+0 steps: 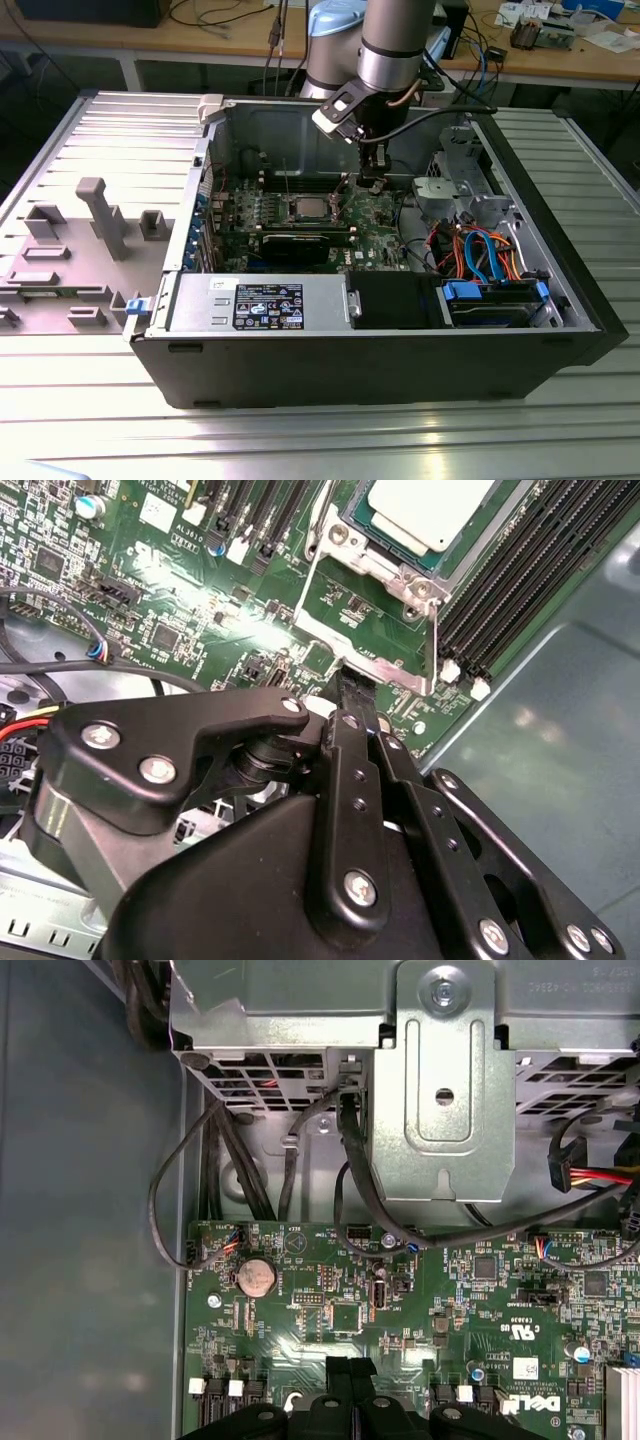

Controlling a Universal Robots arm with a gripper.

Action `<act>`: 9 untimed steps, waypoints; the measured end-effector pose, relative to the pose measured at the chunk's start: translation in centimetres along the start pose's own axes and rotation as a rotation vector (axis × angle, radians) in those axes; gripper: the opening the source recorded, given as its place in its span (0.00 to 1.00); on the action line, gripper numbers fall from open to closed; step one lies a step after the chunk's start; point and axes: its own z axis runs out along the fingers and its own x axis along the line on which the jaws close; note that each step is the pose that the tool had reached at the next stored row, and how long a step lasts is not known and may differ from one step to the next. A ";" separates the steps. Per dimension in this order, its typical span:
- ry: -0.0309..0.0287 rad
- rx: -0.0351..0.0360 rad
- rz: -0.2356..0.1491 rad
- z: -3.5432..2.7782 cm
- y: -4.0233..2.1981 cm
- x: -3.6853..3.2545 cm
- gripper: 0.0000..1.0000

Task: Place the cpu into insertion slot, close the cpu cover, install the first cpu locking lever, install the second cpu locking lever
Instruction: 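Close the cpu cover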

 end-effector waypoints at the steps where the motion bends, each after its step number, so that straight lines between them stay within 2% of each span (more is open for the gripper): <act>1: 0.0000 0.0000 0.000 0.00 -0.03 0.00 0.11; 9: 0.0000 0.0000 0.000 0.00 -0.27 0.01 0.11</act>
